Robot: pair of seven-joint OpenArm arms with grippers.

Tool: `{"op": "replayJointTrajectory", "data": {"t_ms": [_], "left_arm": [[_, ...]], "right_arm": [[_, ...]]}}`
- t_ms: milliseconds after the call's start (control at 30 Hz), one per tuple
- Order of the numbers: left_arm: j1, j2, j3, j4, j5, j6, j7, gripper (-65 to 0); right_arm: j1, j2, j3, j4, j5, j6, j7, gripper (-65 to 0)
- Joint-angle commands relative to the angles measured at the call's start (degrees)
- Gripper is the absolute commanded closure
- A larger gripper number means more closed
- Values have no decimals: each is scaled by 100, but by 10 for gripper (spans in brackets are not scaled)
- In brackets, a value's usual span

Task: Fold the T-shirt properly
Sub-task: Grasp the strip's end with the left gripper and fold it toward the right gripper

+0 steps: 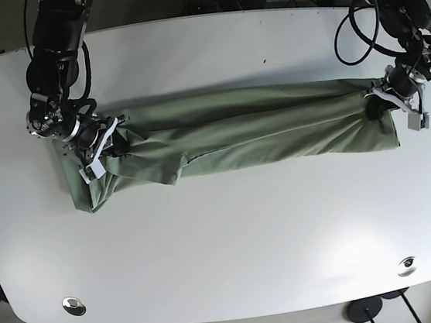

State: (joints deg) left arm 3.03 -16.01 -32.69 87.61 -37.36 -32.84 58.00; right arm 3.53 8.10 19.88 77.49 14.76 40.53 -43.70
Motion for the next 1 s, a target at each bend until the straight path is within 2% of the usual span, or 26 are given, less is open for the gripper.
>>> {"op": "replayJointTrajectory", "data": {"t_ms": [33, 100, 233, 300, 467, 633, 700, 833, 933, 1000], "left_arm": [[-52, -74, 548, 544, -127, -17, -81, -17], [9, -39, 987, 869, -127, 27, -72, -17], [-79, 155, 2042, 1168, -136, 686, -107, -17], [-263, 383, 2464, 1098, -127, 853, -107, -17], [-518, 849, 2957, 579, -127, 1126, -134, -17], [-668, 937, 3686, -10, -127, 1170, -670, -17], [-676, 937, 3959, -115, -127, 1170, -1074, -18], [-668, 946, 4029, -115, 172, 1170, -1285, -103], [-676, 1087, 4020, -89, 409, 1170, -1294, -92], [-782, 1148, 4029, -98, 532, 1170, -1268, -126]], "right_arm": [[29, 47, 21, 18, -206, -53, -179, -65], [29, 47, 21, 18, -206, -53, -179, -65], [29, 47, 12, 18, -206, -53, -179, -65], [29, 47, 12, 18, -206, -53, -179, -65], [29, 39, 12, 18, -206, -53, -179, -65], [29, 39, 21, 18, -206, -53, -179, -65], [29, 39, 12, 18, -197, -53, -179, -65], [29, 30, 3, 18, -197, -53, -179, -65], [21, 30, -5, 18, -197, -53, -179, -65], [21, 30, -5, 18, -197, -53, -179, -65]]}}
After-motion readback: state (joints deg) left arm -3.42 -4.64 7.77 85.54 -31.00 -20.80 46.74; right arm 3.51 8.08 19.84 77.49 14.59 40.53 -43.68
